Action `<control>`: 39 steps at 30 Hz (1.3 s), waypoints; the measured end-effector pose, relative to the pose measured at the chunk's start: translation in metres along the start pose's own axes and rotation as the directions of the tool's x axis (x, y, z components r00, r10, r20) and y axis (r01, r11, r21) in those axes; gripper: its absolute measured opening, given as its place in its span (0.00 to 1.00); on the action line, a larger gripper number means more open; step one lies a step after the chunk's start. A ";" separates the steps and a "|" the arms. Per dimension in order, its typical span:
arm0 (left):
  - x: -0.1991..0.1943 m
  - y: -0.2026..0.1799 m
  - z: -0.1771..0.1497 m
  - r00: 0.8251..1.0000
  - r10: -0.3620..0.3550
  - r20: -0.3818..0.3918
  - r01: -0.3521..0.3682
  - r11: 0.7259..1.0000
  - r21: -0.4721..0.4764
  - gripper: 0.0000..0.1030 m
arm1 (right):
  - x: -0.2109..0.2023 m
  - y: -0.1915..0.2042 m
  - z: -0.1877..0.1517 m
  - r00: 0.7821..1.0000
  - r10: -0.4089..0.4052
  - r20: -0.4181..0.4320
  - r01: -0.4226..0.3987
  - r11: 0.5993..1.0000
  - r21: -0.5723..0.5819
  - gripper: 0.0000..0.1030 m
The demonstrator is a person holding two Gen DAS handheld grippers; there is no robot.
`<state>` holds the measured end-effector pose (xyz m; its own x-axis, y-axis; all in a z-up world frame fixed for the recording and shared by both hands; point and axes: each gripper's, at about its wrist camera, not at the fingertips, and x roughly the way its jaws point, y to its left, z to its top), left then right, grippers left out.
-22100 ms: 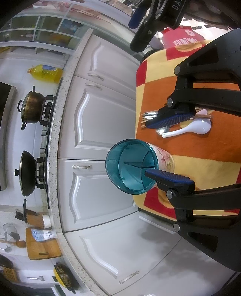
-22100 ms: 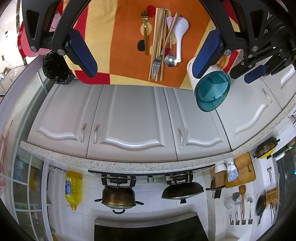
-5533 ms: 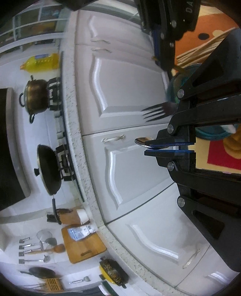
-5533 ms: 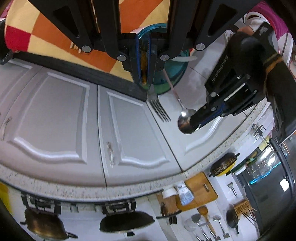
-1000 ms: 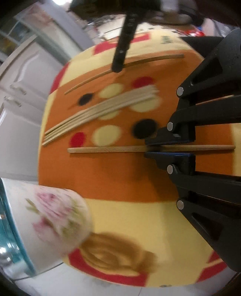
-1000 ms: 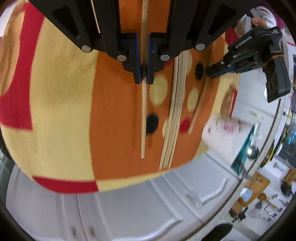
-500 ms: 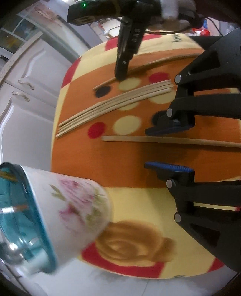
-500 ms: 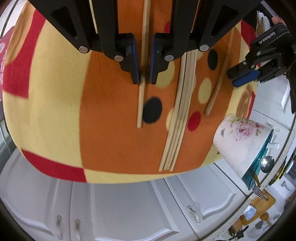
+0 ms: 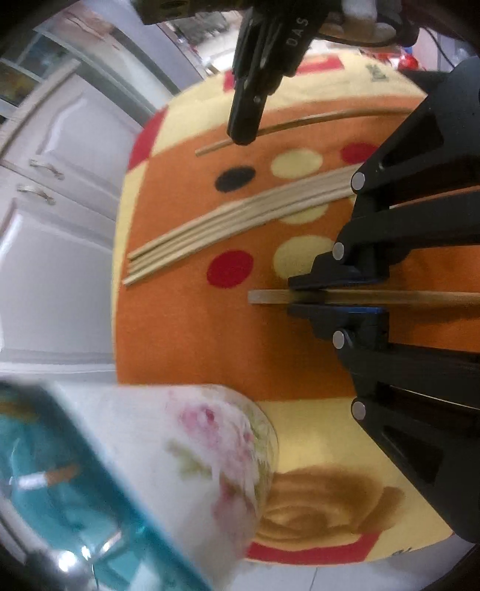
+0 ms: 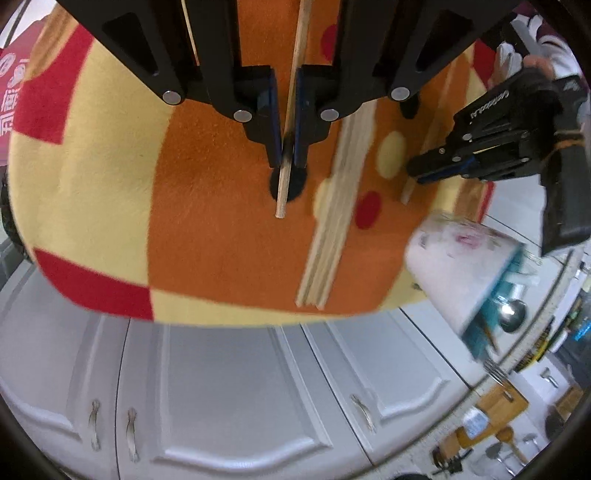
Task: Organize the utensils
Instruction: 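Lift the chopstick with the left tool while the right tool lifts its chopstick, then lower the held chopsticks into the floral cup with both tools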
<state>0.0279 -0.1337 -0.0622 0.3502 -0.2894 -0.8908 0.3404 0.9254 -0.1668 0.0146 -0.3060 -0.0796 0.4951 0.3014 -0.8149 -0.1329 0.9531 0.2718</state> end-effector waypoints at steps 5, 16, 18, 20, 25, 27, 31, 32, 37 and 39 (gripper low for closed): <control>-0.045 0.004 -0.006 0.996 -0.035 0.086 0.035 0.999 0.007 0.06 | -0.038 0.008 -0.003 0.994 0.078 0.074 -0.078 0.997 0.006 0.06; -0.114 0.015 -0.022 0.979 -0.057 0.194 0.058 0.998 0.002 0.06 | -0.016 0.008 -0.012 0.999 -0.046 -0.009 0.046 0.999 -0.003 0.17; -0.121 0.016 -0.026 0.977 -0.060 0.206 0.063 0.998 -0.008 0.06 | 0.008 0.008 -0.012 0.997 -0.052 -0.048 0.052 0.999 -0.004 0.25; -0.125 0.016 -0.027 0.975 -0.059 0.215 0.062 0.998 -0.008 0.06 | 0.028 0.008 -0.008 0.996 -0.051 -0.080 0.052 0.999 0.010 0.25; -0.129 0.014 -0.029 0.973 -0.056 0.222 0.060 0.998 -0.009 0.06 | 0.054 0.015 -0.001 0.990 -0.112 -0.083 0.109 0.993 -0.040 0.06; -0.132 0.015 -0.029 0.971 -0.060 0.229 0.065 0.998 -0.012 0.06 | 0.046 0.013 -0.002 0.995 -0.059 -0.080 0.058 0.998 -0.016 0.06; -0.150 0.019 -0.034 0.962 -0.079 0.263 0.086 0.996 -0.016 0.06 | -0.001 0.010 -0.009 1.000 0.029 0.002 -0.029 1.000 0.009 0.05; -0.155 0.020 -0.036 0.959 -0.085 0.272 0.093 0.996 -0.018 0.06 | -0.013 0.009 -0.010 0.999 0.041 0.024 -0.042 0.999 0.009 0.05; -0.172 0.024 -0.044 0.953 -0.094 0.289 0.104 0.994 -0.021 0.06 | -0.071 0.018 -0.014 0.985 0.122 0.126 -0.121 0.993 -0.011 0.05; -0.179 0.024 -0.045 0.950 -0.093 0.299 0.102 0.995 -0.014 0.06 | -0.088 0.023 -0.014 0.979 0.143 0.147 -0.141 0.990 -0.025 0.05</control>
<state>-0.0661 -0.0483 0.0738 0.5616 -0.4339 -0.7045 0.3618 0.8945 -0.2625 -0.0444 -0.3102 -0.0090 0.5919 0.4272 -0.6835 -0.2224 0.9016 0.3710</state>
